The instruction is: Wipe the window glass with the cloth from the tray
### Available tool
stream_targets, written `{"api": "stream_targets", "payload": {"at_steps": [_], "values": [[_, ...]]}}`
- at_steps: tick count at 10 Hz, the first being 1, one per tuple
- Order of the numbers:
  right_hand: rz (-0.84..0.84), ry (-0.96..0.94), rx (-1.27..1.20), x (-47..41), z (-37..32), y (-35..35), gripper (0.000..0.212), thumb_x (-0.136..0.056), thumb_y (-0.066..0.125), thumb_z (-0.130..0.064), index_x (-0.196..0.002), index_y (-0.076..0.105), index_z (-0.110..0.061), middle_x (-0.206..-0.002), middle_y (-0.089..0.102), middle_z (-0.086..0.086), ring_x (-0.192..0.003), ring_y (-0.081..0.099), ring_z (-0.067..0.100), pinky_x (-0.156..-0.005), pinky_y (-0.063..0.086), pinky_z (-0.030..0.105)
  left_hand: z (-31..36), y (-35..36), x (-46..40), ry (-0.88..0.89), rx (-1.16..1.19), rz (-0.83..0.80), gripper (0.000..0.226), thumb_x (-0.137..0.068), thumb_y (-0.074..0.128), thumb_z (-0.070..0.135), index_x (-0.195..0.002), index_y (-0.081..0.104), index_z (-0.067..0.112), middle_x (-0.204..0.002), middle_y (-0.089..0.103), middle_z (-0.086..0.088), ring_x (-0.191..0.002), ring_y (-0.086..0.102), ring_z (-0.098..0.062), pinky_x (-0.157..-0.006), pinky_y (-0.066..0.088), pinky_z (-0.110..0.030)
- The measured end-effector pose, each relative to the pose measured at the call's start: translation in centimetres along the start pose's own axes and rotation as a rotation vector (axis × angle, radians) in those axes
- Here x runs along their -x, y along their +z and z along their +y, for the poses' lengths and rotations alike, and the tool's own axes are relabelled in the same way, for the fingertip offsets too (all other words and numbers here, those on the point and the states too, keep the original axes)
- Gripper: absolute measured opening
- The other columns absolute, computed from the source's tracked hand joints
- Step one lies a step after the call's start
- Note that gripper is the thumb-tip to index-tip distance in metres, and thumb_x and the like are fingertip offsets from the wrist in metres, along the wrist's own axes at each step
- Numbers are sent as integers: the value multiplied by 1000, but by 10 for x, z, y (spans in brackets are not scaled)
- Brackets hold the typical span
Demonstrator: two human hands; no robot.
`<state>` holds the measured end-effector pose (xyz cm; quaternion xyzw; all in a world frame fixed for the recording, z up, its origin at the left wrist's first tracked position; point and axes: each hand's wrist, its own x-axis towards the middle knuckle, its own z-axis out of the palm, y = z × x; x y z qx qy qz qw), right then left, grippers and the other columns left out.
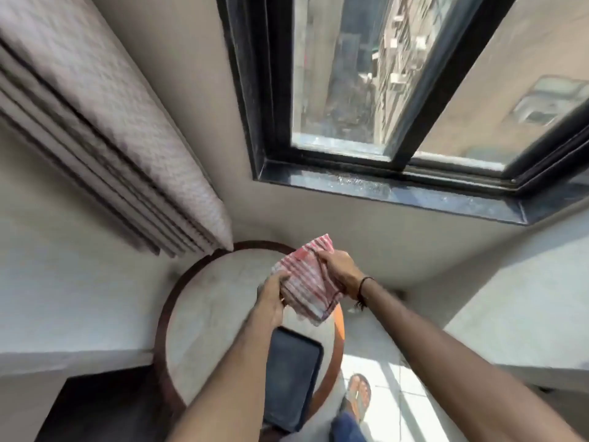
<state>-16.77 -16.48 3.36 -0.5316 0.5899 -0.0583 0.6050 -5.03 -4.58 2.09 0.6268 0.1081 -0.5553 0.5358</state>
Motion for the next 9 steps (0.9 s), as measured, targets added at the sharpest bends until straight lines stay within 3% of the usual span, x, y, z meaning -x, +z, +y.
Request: {"api": "stream_targets", "payload": {"at_steps": [1, 3, 4, 5, 6, 7, 8, 9], "values": [[-94, 85, 300, 4, 73, 50, 30, -86, 65, -44, -79, 66, -15, -83, 69, 6, -80, 63, 25, -79, 54, 40, -83, -73, -26, -189, -41, 218, 29, -89, 70, 11, -117, 68, 2, -98, 75, -16, -84, 71, -30, -69, 53, -30], [-278, 174, 519, -18, 176, 119, 8, -89, 70, -27, -94, 69, -21, -94, 69, 5, -88, 64, 25, -77, 47, 31, -221, -154, -72, -376, -1, 510, 35, -92, 71, 14, -125, 65, 4, -122, 73, -17, -105, 72, -35, -90, 59, -45], [-280, 183, 567, -28, 202, 133, 20, -87, 73, -23, -106, 72, -17, -98, 69, 3, -90, 63, 22, -79, 46, 31, -249, -167, -82, -393, 13, 531, 31, -94, 67, 15, -123, 65, 5, -119, 74, -15, -102, 72, -35, -84, 58, -42], [-240, 195, 576, -38, 226, 144, 36, -89, 70, -18, -124, 70, -13, -114, 74, 6, -100, 66, 21, -85, 51, 30, -269, -177, -89, -375, -27, 546, 29, -91, 64, 14, -117, 70, 6, -116, 77, -20, -94, 76, -37, -83, 64, -55], [-196, 167, 578, -34, 217, 137, 39, -90, 70, -24, -128, 69, -15, -120, 75, 7, -109, 69, 26, -93, 56, 34, -254, -171, -75, -338, -204, 590, 34, -89, 62, 10, -121, 68, 4, -119, 75, -23, -95, 75, -37, -82, 64, -49], [-120, 60, 624, -21, 174, 108, 44, -93, 65, -38, -132, 64, -18, -119, 75, 5, -111, 69, 27, -85, 49, 32, -195, -147, -42, -154, -670, 545, 39, -96, 58, 12, -134, 54, 2, -138, 60, -20, -120, 63, -38, -95, 54, -40], [-12, -42, 690, -14, 132, 78, 45, -94, 59, -45, -131, 62, -21, -120, 75, 1, -116, 67, 27, -88, 47, 35, -144, -121, -29, 16, -962, 380, 42, -101, 54, 17, -141, 46, 7, -146, 51, -15, -126, 57, -34, -97, 51, -41], [252, -291, 782, 6, 45, 18, 50, -91, 54, -51, -129, 61, -20, -120, 75, 5, -117, 66, 32, -96, 50, 45, -39, -61, 0, 417, -1194, 158, 50, -103, 49, 22, -150, 40, 7, -150, 47, -14, -133, 52, -34, -105, 46, -44]]}}
